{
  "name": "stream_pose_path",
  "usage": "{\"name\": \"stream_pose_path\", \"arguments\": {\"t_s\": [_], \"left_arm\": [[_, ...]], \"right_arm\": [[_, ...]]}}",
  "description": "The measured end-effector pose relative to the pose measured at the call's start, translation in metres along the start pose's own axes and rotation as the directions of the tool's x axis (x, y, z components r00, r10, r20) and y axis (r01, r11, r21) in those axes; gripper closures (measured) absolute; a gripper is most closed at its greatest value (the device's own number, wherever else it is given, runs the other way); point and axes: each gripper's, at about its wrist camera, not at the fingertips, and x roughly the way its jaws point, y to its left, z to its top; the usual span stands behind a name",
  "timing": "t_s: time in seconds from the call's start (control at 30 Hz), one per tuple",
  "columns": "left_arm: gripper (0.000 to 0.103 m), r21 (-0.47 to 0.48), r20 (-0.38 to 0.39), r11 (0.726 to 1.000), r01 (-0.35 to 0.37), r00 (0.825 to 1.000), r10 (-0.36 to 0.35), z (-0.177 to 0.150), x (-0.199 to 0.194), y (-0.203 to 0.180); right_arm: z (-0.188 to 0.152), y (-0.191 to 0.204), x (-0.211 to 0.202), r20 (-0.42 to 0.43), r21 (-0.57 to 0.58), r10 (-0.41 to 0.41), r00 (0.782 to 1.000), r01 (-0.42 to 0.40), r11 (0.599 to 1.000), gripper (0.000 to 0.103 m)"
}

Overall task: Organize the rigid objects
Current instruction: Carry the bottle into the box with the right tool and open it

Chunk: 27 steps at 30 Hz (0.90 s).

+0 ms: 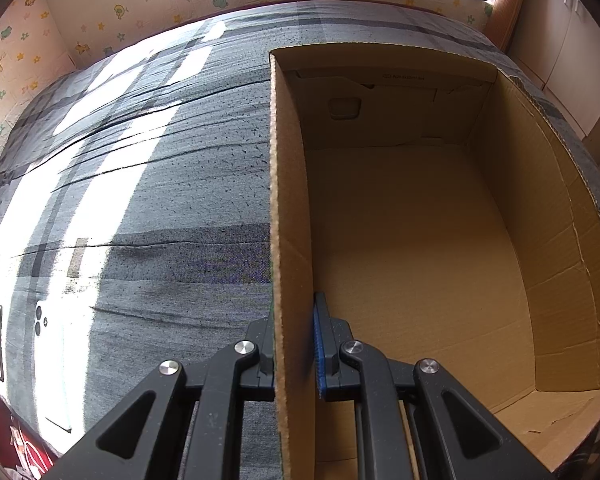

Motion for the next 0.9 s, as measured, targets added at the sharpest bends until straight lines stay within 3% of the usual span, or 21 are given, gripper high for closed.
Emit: {"name": "stream_pose_path", "arguments": {"t_s": [0.47,0.9], "left_arm": [[0.090,0.002,-0.003,1.000,-0.004,1.000,0.004,0.000,0.001,0.001],[0.090,0.001,-0.005,1.000,-0.004,1.000,0.004,0.001,0.000,0.001]], "right_arm": [[0.020,0.028,-0.048,0.072,-0.102,0.021,0.997,-0.014,0.995,0.075],[0.036,0.081,-0.082,0.124,-0.218,0.084,0.989,-0.056,0.974,0.075]]}}
